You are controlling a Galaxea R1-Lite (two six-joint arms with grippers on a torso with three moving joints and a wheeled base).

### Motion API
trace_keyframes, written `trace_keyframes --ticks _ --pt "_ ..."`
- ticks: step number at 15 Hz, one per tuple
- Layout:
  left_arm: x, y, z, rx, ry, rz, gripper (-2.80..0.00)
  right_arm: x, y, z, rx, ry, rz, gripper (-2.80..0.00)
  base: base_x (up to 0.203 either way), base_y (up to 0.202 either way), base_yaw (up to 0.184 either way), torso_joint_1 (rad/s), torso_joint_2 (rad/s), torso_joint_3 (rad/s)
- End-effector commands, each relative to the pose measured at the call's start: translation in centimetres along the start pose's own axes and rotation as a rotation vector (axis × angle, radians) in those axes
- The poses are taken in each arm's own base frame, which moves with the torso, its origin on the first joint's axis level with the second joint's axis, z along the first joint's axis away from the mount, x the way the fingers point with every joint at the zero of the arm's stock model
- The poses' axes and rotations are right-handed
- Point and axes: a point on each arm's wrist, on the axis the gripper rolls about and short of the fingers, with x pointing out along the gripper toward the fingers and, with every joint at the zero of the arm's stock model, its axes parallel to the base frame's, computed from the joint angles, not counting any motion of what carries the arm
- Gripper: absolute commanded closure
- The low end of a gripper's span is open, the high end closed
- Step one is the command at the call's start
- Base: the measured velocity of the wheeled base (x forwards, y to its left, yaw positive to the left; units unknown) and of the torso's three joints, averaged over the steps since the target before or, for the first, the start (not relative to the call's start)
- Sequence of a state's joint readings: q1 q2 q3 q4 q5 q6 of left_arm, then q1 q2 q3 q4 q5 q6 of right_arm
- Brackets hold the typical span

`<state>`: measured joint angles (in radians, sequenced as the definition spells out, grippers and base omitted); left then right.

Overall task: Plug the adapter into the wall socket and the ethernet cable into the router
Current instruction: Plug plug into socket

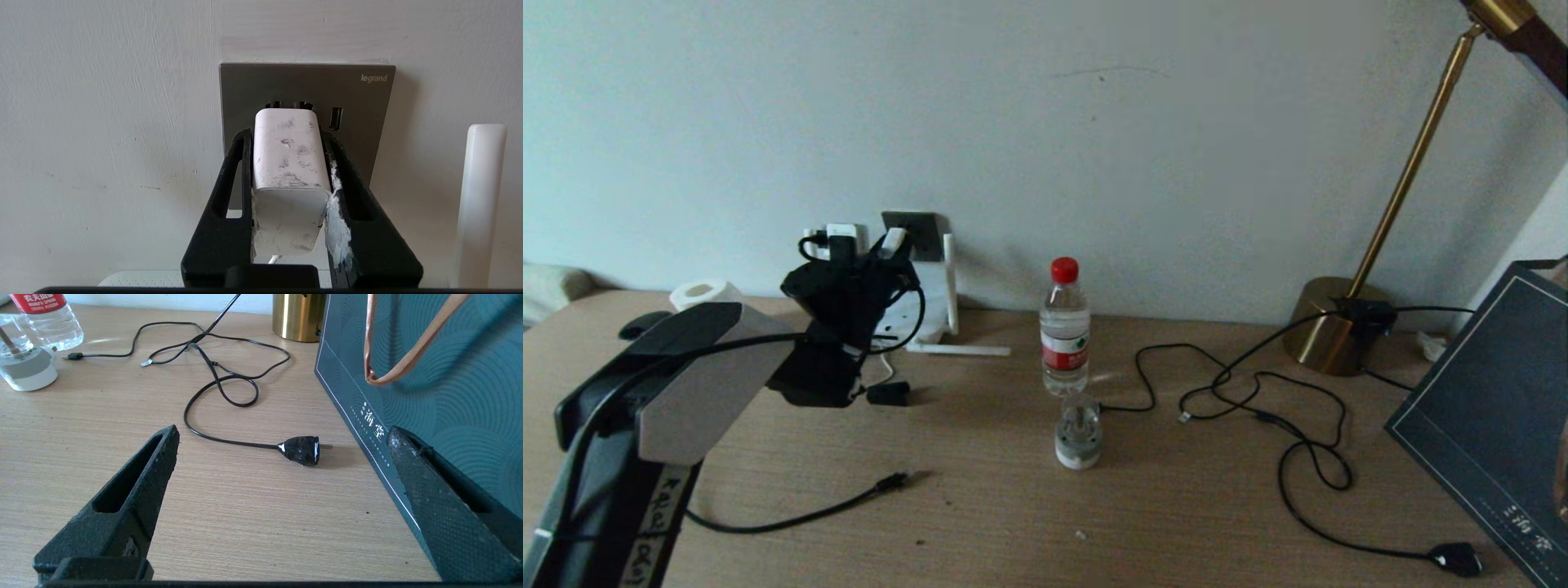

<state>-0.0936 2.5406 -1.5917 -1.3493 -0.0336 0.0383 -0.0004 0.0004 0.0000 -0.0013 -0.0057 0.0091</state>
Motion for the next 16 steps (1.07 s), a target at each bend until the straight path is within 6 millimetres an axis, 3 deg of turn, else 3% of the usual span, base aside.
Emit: trace_keyframes --ticks 1,12,16 --pt "0.1 0.0 0.7 0.002 -0.019 0.001 0.0 0.0 0.0 0.0 0.0 -0.001 0.0 -2.8 0.0 0.0 0.0 0.0 0.0 0.0" --pt "0.0 -0.2 2.7 0.0 0.018 -0.006 0.0 0.0 0.0 0.0 0.0 -0.001 0.0 -2.8 0.0 0.0 0.0 0.0 0.0 0.0" --pt "-0.2 -0.2 1.9 0.001 0.043 -0.008 0.0 0.0 0.0 0.0 0.0 -0.001 0.0 -2.8 0.0 0.0 0.0 0.0 0.0 0.0"
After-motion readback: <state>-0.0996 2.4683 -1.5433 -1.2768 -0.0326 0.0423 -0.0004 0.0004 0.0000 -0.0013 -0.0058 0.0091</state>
